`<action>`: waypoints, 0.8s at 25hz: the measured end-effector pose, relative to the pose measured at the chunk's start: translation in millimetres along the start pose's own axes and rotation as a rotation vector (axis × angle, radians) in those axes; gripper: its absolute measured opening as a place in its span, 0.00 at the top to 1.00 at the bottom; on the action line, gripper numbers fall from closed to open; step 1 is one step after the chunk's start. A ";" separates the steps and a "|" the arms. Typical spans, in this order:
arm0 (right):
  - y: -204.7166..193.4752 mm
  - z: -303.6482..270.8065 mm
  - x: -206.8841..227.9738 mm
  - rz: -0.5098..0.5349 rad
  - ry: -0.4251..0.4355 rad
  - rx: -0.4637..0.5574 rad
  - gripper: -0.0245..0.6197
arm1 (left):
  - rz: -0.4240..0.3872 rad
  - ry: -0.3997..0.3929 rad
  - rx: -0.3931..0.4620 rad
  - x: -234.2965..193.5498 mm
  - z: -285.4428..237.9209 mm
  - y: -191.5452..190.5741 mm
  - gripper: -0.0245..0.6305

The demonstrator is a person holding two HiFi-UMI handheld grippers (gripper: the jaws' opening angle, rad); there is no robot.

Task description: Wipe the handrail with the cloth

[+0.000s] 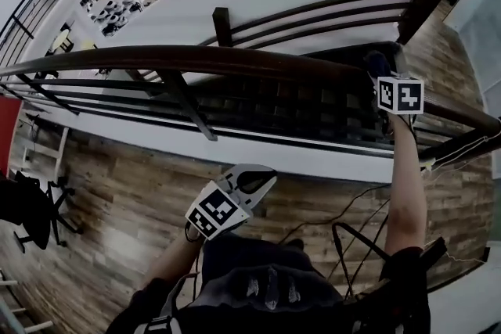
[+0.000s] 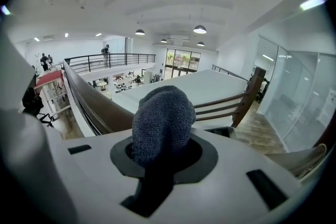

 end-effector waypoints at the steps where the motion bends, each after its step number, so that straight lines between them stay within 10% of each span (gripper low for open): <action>1: 7.3 -2.8 -23.1 0.016 -0.013 -0.001 0.85 | 0.010 -0.022 0.011 -14.0 16.6 -7.1 0.95; 7: 64.0 -24.6 -148.5 -0.024 -0.005 0.036 0.85 | -0.004 -0.176 -0.072 -86.2 106.7 -34.7 0.95; 20: 142.2 -64.4 -365.9 0.184 0.212 0.070 0.85 | 0.219 -0.145 -0.026 -111.8 199.3 -78.7 0.95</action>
Point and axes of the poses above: the fingertips, and each gripper's own axes: z backward along the fingers, x to its right, y out of its top, the point moved 7 cm from there along z, backward along the fingers, and after that the axes turned 4 degrees about z, right-handed, at the moved point
